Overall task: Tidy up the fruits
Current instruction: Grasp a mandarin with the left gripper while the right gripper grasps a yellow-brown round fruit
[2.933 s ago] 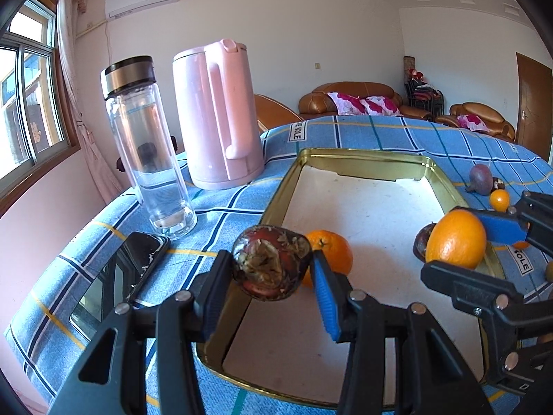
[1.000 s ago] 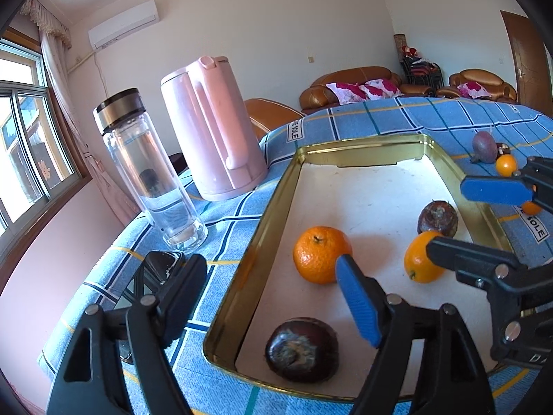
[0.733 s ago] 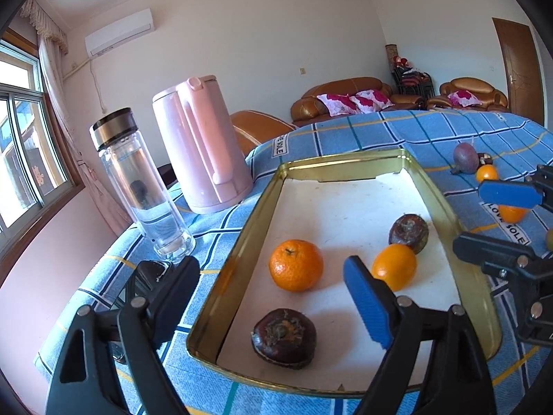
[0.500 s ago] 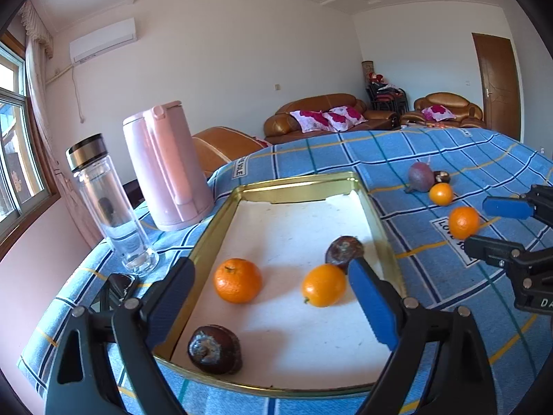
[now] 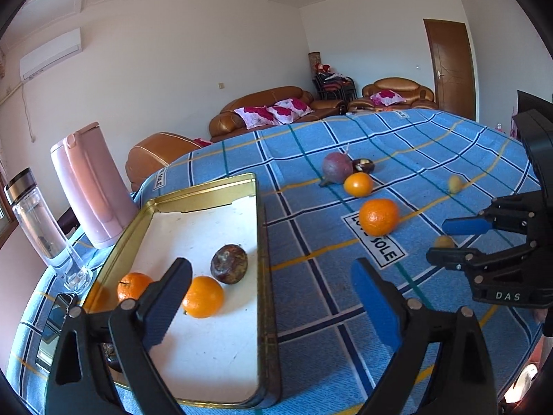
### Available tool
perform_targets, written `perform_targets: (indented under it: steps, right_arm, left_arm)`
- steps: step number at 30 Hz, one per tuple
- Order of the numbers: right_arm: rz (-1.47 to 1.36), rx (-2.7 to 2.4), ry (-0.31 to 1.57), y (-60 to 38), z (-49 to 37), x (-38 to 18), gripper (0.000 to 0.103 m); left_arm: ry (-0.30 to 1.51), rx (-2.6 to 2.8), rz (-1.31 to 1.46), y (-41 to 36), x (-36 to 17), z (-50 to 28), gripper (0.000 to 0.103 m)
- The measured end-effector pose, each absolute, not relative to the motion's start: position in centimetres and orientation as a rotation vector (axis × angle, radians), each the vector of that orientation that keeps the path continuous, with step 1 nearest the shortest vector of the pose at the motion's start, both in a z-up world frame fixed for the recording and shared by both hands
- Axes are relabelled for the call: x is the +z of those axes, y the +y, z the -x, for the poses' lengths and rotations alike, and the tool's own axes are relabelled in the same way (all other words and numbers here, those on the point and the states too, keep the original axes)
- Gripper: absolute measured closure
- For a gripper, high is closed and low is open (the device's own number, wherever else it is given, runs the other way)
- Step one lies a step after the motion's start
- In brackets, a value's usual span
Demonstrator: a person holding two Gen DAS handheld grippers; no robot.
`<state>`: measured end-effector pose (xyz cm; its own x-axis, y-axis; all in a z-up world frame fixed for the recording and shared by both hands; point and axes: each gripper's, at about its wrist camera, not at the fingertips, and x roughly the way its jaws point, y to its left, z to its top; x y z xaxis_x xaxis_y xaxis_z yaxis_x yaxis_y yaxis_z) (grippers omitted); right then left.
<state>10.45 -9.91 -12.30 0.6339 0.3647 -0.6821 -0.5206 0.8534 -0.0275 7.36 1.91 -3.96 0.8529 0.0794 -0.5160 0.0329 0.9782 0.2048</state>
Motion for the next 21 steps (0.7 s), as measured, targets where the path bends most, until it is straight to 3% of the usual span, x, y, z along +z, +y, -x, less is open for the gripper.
perform_targets:
  steps: [2, 4, 21]
  right_arm:
    - [0.246, 0.526, 0.753, -9.6, -10.5, -12.8, 0.061]
    - [0.252, 0.522, 0.773, -9.5, -10.7, -13.1, 0.074]
    - [0.141, 0.392, 0.628, -12.2, -13.7, -9.2, 0.074]
  left_arm:
    - [0.554, 0.016, -0.204, 1.8, -4.0, -7.5, 0.008]
    - [0.561, 0.007, -0.195, 1.7, -3.9, -7.8, 0.008]
    - [0.648, -0.097, -0.104, -2.5, -4.0, -13.5, 0.010]
